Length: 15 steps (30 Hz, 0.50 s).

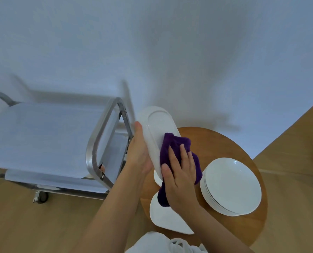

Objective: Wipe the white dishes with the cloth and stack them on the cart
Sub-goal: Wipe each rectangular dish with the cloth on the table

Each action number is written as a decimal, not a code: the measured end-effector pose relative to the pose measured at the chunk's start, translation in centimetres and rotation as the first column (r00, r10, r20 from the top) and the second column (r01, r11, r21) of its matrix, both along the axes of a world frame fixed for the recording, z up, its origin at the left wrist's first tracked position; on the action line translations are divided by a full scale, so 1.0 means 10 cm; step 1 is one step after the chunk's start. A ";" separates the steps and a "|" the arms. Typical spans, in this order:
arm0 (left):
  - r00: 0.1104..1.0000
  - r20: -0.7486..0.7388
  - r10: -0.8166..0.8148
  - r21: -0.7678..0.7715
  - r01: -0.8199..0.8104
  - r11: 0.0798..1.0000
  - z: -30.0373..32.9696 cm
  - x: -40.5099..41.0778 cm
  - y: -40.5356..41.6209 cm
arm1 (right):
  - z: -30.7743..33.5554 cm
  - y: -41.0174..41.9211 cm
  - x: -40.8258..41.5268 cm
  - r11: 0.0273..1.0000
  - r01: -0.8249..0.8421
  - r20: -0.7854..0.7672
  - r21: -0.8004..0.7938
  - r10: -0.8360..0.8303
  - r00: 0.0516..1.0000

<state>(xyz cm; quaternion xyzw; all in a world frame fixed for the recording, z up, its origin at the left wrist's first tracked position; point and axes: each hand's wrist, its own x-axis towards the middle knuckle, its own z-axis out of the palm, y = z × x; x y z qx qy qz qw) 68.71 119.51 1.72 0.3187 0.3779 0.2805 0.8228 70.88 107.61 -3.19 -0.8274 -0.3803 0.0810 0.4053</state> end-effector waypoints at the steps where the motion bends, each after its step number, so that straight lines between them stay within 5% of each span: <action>1: 0.999 0.051 -0.019 -0.006 0.019 1.000 -0.01 -0.01 0.00 | 0.01 -0.01 0.03 1.000 -0.016 -0.006 0.024 0.016 1.000; 3: 0.991 0.128 -0.046 0.000 0.047 0.999 -0.03 -0.04 -0.01 | -0.05 0.00 0.15 0.992 -0.021 -0.017 0.121 0.023 1.000; 5: 0.988 0.147 -0.044 0.023 0.042 0.999 -0.06 -0.06 -0.02 | 0.02 0.00 0.24 0.977 0.078 -0.187 0.198 -0.040 0.982; 9: 0.992 0.121 -0.021 0.027 0.018 0.999 -0.10 -0.14 0.01 | -0.05 -0.04 0.41 0.977 0.084 -0.389 0.195 -0.002 0.921; 15: 0.989 0.082 -0.125 0.032 0.123 0.992 -0.10 -0.28 0.12 | 0.05 -0.04 0.58 0.966 -0.059 -0.420 0.251 0.163 0.893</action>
